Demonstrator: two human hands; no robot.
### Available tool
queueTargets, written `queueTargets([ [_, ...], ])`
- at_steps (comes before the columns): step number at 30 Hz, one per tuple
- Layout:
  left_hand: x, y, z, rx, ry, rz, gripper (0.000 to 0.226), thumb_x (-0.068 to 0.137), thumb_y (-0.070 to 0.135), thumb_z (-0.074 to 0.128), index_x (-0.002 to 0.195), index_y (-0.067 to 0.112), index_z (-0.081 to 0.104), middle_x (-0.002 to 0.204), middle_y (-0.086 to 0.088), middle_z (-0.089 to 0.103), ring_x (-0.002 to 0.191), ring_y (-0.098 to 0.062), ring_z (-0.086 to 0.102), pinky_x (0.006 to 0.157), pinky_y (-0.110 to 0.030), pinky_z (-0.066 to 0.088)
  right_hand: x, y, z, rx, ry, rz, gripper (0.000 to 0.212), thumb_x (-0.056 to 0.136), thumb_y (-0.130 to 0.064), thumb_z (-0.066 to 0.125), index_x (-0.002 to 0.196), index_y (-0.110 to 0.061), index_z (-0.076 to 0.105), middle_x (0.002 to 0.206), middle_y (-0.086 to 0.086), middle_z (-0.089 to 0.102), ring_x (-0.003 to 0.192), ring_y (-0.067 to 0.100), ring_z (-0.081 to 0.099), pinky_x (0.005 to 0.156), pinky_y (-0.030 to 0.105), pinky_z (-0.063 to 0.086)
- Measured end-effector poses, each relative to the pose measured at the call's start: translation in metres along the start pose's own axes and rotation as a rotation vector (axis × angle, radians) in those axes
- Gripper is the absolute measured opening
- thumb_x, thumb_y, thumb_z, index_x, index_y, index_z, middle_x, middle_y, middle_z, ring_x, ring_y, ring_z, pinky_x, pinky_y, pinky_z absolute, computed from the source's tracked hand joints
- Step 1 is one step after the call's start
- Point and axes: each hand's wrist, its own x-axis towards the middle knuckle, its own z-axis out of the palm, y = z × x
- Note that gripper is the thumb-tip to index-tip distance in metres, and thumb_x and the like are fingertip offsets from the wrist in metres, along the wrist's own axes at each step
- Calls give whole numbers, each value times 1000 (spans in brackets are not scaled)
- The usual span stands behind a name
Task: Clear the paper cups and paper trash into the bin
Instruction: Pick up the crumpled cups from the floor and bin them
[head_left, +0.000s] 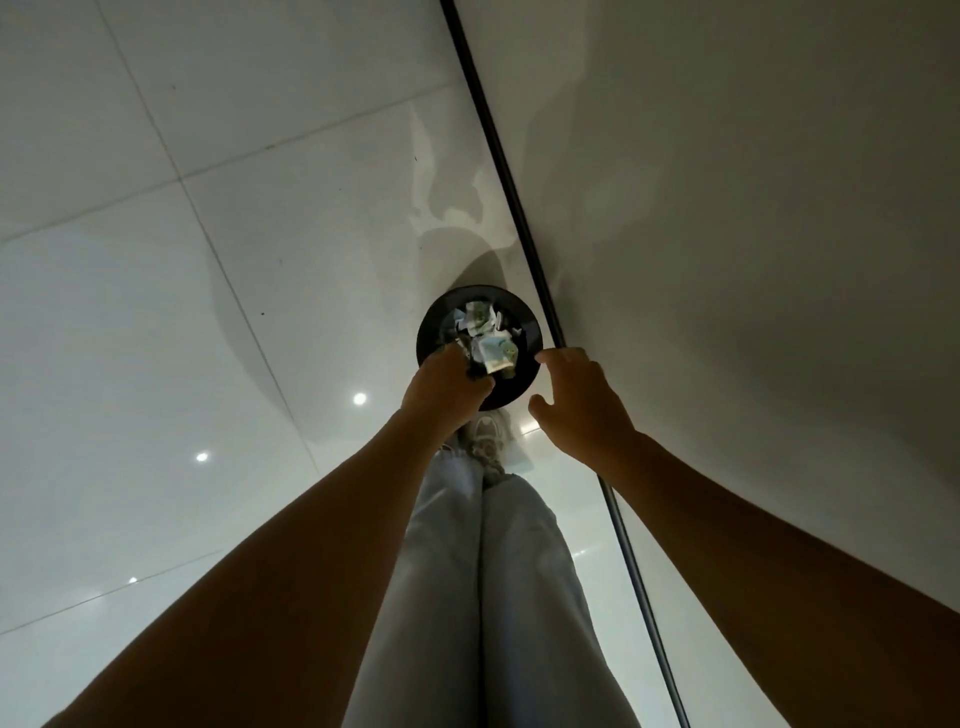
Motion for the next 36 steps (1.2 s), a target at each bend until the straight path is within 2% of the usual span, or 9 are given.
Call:
queueTargets([
  [2,-9,-5,-4,11,-14,-18,41,93,19,55,130,5,46,124,-14,57,110,-24,54,80,-22,37,-4,-3,-4,2,7,12,49,93,-23,54,139,-14,39,143,11,39,126,27,43,96,33,42],
  [5,-27,-15,-15,38,13,-17,45,93,23,55,134,8,43,130,-13,53,118,-25,51,84,-23,36,-10,-20,-11,-4,2,11,52,94,-25,54,142,-14,36,144,11,37,126,29,43,96,35,44],
  [9,-67,-23,-46,5,106,-33,48,93,31,55,136,14,42,137,-9,48,124,-23,48,96,-27,40,-25,-63,-28,-36,32,-92,54,93,-24,54,143,-16,34,148,10,34,132,30,37,101,36,43],
  [12,-105,-27,-73,-38,220,-30,44,93,34,55,133,18,46,135,-6,50,122,-20,50,98,-28,41,-43,-103,-47,-106,44,-177,57,95,-28,53,146,-17,30,151,9,31,138,30,32,108,40,40],
  [18,-207,-38,-116,-90,452,-26,44,95,34,51,137,20,42,139,0,46,124,-14,48,93,-18,35,-97,-196,-79,-299,67,-504,55,94,-30,53,144,-20,31,144,6,39,125,25,44,97,35,46],
  [21,-262,-52,-123,-108,576,-63,45,96,33,50,137,19,42,136,-1,48,122,-15,49,95,-22,41,-131,-238,-85,-409,51,-677,54,95,-30,52,143,-20,31,142,6,40,123,26,43,94,36,45],
  [24,-320,-71,-113,-153,692,-141,44,95,32,51,135,17,44,132,-4,50,116,-19,53,93,-31,47,-174,-275,-81,-522,18,-852,53,95,-30,51,143,-19,31,141,6,40,125,27,41,95,38,44],
  [28,-398,-99,-84,-172,830,-262,44,96,31,49,136,16,43,133,-4,49,114,-21,53,88,-32,48,-241,-308,-56,-675,-53,-1062,52,95,-29,50,143,-19,32,141,5,39,125,28,40,95,38,43],
  [36,-568,-184,34,-358,1071,-610,44,97,31,46,138,15,41,135,-5,48,119,-23,49,91,-36,47,-411,-357,57,-913,-189,-1485,44,94,-28,52,136,-20,40,133,4,45,121,25,42,92,39,46],
])
